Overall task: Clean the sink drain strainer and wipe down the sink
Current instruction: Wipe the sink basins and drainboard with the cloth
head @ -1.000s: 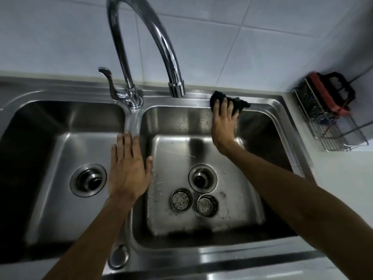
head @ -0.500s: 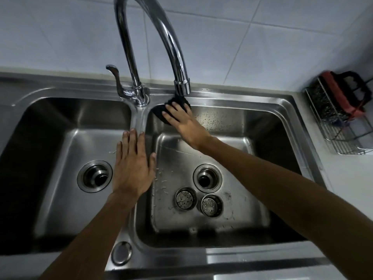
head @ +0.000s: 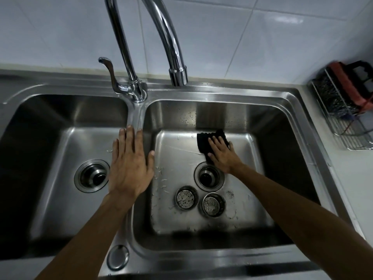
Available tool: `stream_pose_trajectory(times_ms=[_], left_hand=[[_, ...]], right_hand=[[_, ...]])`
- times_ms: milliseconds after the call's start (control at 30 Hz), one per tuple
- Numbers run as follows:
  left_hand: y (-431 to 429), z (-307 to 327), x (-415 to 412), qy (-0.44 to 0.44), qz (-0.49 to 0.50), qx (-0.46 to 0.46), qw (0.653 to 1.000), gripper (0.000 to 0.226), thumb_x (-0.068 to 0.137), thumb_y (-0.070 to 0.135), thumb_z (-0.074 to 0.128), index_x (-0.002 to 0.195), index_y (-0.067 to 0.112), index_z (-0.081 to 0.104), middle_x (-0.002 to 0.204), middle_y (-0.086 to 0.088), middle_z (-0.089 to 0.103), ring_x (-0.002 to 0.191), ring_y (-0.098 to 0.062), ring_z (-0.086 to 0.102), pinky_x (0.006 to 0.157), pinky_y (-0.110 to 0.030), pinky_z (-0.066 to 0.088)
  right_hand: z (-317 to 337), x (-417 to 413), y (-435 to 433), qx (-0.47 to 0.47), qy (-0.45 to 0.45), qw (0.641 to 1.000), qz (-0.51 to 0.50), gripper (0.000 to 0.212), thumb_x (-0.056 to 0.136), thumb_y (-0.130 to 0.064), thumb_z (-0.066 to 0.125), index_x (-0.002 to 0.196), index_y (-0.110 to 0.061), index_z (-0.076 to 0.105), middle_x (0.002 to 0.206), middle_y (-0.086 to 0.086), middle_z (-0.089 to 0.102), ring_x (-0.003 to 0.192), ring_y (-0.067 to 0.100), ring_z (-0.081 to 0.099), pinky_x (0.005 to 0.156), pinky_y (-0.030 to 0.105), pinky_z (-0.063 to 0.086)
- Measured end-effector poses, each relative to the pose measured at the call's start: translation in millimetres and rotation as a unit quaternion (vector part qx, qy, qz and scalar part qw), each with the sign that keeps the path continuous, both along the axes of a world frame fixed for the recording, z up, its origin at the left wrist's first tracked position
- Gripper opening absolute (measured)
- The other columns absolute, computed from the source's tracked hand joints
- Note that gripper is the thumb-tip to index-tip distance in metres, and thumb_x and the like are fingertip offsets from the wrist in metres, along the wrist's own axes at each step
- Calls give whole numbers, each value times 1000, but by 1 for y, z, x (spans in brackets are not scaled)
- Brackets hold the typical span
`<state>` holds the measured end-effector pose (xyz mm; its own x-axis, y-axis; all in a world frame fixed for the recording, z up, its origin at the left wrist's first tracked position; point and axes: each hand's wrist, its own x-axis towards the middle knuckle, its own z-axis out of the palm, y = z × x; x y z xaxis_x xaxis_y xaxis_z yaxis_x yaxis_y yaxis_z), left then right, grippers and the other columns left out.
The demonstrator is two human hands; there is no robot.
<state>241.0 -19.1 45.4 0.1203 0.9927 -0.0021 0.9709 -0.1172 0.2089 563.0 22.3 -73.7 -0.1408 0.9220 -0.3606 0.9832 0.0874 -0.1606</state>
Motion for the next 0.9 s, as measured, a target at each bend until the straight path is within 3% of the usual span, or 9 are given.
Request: stream_pose_trajectory(times_ms=[167, 267, 367, 633, 800, 900], left_hand=[[-1, -1, 0, -8, 0, 1, 1000, 71, 102, 47, 27, 159, 7, 9, 166, -18, 1, 154, -30, -4, 125, -47, 4], [0, 0, 2, 2, 1, 1, 1000, 71, 103, 48, 25, 158, 7, 6, 166, -18, -1, 154, -30, -6, 125, -46, 2], [0, 1, 2, 6, 1, 0, 1000, 70, 103, 46, 24, 159, 8, 4, 166, -18, -2, 154, -30, -6, 125, -45, 2], [-1, 1, 1, -7, 13, -4, 1000, 69, 102, 42, 30, 159, 9, 9, 167, -15, -1, 154, -27, -7, 126, -45, 3], [0, -1, -3, -36, 14, 4, 999, 67, 102, 41, 31, 158, 8, 16, 167, -14, 5, 154, -30, 0, 125, -47, 6], [1, -6, -6, -37, 9, 10, 999, 69, 101, 46, 25, 158, 9, 15, 167, -14, 6, 154, -30, 1, 124, -48, 6]], right_hand=[[-12, 2, 6, 54, -23, 998, 3, 59, 107, -42, 22, 160, -21, 6, 168, 6, -2, 154, 25, -7, 124, 49, -1], [-23, -16, 6, 46, -23, 998, -39, 66, 105, -51, 17, 159, -22, -7, 166, 7, -17, 152, 29, -16, 123, 52, -6], [-32, -59, 4, 43, -22, 998, -50, 69, 102, -56, 14, 157, -26, -15, 164, 12, -21, 151, 36, -18, 120, 58, -9], [-31, -189, 25, 19, 9, 1000, 17, 69, 102, -56, 15, 158, -25, -8, 165, 9, -18, 150, 38, -20, 118, 64, -9], [-23, -138, 24, 41, -7, 996, 77, 66, 101, -61, 21, 159, -35, 3, 168, -1, -5, 153, 31, -10, 119, 63, 0], [-19, -79, 17, 31, -30, 998, 43, 67, 100, -63, 25, 158, -38, 4, 168, -3, -5, 153, 31, -10, 119, 63, 1]])
